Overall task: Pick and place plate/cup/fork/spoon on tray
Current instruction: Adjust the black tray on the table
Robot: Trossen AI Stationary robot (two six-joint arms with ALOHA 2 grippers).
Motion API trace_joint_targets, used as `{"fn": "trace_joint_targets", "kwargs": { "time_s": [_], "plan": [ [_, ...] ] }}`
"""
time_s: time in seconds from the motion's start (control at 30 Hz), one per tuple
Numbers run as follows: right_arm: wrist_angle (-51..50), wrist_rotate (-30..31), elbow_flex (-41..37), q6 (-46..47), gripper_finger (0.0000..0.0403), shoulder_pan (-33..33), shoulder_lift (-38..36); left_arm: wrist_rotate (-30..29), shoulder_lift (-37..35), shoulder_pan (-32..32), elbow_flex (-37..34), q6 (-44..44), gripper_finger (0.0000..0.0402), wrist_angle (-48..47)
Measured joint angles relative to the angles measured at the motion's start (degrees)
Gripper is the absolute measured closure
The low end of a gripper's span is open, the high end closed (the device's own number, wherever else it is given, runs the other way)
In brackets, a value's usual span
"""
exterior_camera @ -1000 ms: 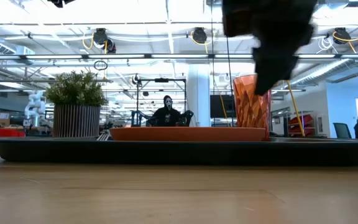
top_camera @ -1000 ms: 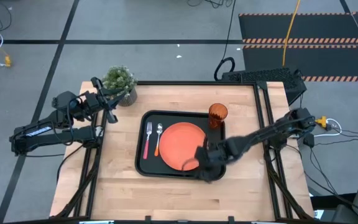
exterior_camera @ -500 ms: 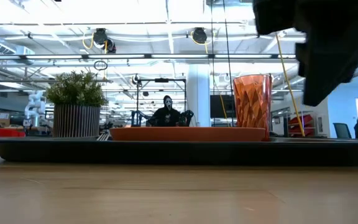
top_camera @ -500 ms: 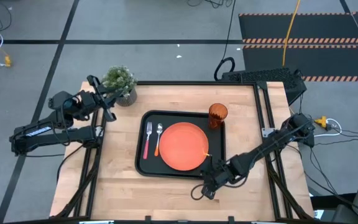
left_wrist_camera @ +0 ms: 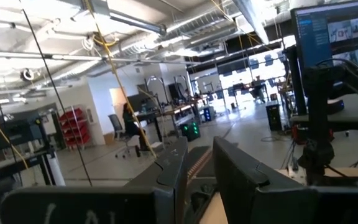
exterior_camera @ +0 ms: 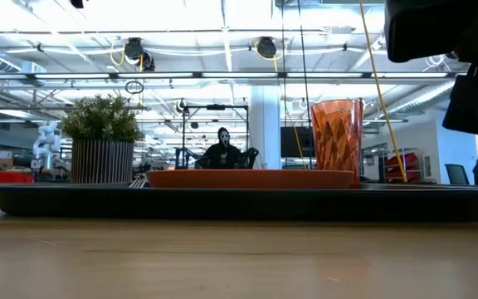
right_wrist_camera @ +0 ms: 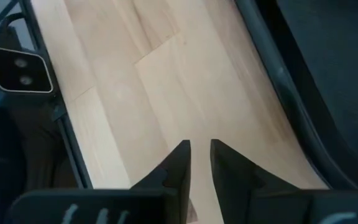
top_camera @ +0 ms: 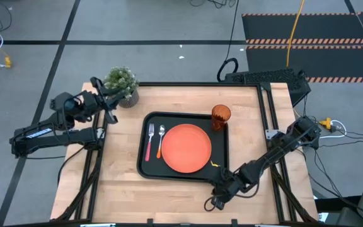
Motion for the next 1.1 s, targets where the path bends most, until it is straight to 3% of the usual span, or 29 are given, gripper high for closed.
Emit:
{"fn": "trace_joint_targets", "kwargs": {
  "time_s": [0.2,0.53,0.87,1.1],
  "plan": [
    [0.17,0.84,0.0,-1.33,0.0398,0.52,0.0,0.52,-0.02,0.0,0.0,-2.28,0.0321,-2.28],
    [-1.4,3.34,0.0,-3.72,0.0402,0.45,0.44,0.67,-0.01,0.0,0.0,-5.02,0.0321,-6.01],
    [-3.17,1.95,0.22,-4.86,0.0403,-0.34,6.3,0.69,-0.02,-0.98,0.0,-5.64,0.0321,-6.79],
    [-4.06,5.15,0.04,-5.78,0.0403,-0.39,5.49,0.68,-0.01,-1.97,0.0,-5.63,0.0321,-6.77]
  ]
}}
